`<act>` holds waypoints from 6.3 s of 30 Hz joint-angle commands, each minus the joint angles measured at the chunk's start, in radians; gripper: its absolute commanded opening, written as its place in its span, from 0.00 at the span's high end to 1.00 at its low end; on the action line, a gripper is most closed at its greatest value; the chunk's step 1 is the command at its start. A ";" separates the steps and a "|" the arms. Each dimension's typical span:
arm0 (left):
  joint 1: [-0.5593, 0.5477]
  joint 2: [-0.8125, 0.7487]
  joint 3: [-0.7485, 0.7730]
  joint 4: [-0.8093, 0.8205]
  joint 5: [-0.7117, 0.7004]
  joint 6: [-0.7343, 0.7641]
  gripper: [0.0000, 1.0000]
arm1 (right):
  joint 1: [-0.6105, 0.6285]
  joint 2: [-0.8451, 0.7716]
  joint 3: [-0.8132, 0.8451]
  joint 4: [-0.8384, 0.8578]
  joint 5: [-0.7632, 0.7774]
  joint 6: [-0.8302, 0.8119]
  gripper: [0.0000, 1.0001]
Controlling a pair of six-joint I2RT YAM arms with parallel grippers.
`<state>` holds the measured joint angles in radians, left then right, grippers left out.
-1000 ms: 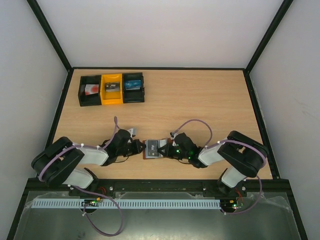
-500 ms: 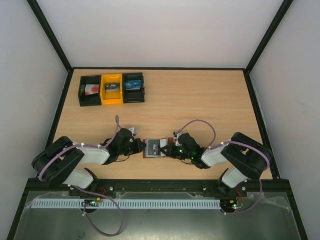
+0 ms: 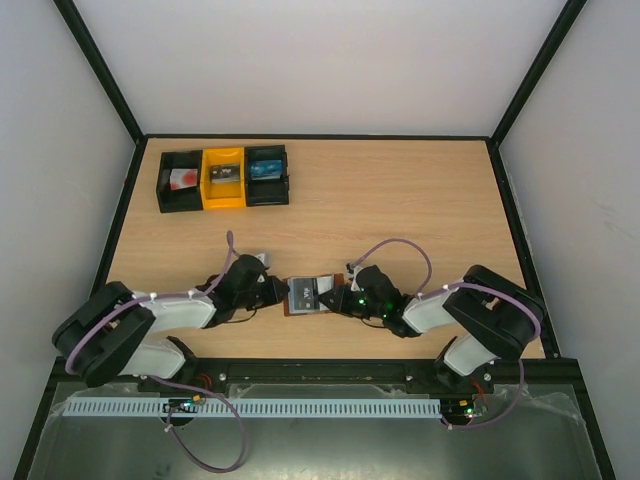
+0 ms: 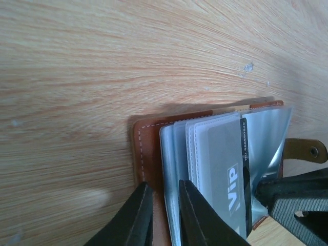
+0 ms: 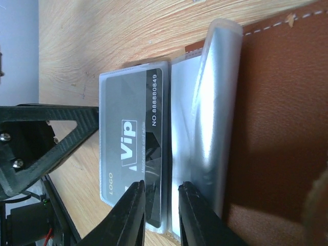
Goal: Take the credit cards out of the card holder
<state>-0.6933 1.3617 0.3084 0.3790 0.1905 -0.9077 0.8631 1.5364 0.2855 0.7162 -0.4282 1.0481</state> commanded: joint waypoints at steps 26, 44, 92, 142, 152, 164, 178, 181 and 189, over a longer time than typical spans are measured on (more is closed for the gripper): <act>-0.008 0.111 0.009 0.058 0.079 -0.040 0.95 | -0.013 0.056 0.040 0.019 -0.003 0.001 0.82; -0.014 0.107 -0.013 0.044 0.041 -0.036 0.95 | -0.029 0.101 0.017 0.090 -0.030 0.035 0.98; -0.017 -0.211 0.078 -0.045 0.125 -0.125 0.32 | -0.076 -0.599 -0.050 -0.303 0.169 0.038 0.98; -0.032 -0.412 0.036 0.193 0.391 -0.095 0.97 | -0.019 -0.721 0.090 -0.408 -0.031 -0.074 0.65; -0.026 -0.532 0.157 -0.229 0.546 0.196 0.97 | -0.021 -0.734 0.314 -0.844 -0.058 -0.367 0.45; -0.026 -0.531 0.179 -0.297 0.668 0.295 0.97 | -0.022 -0.650 0.401 -0.909 -0.268 -0.512 0.35; -0.026 -0.572 0.165 -0.267 0.627 0.219 0.71 | -0.021 -0.679 0.302 -0.642 -0.417 -0.335 0.98; -0.023 -0.608 0.190 -0.280 0.502 0.144 0.39 | -0.021 -0.692 0.270 -0.554 -0.385 -0.265 0.98; -0.017 -0.712 0.176 -0.224 0.256 -0.048 0.08 | -0.021 -0.724 0.192 -0.294 -0.166 -0.011 0.98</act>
<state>-0.7166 0.6857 0.4725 0.1123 0.5858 -0.8455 0.8383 0.8387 0.5087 0.2150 -0.7200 0.8658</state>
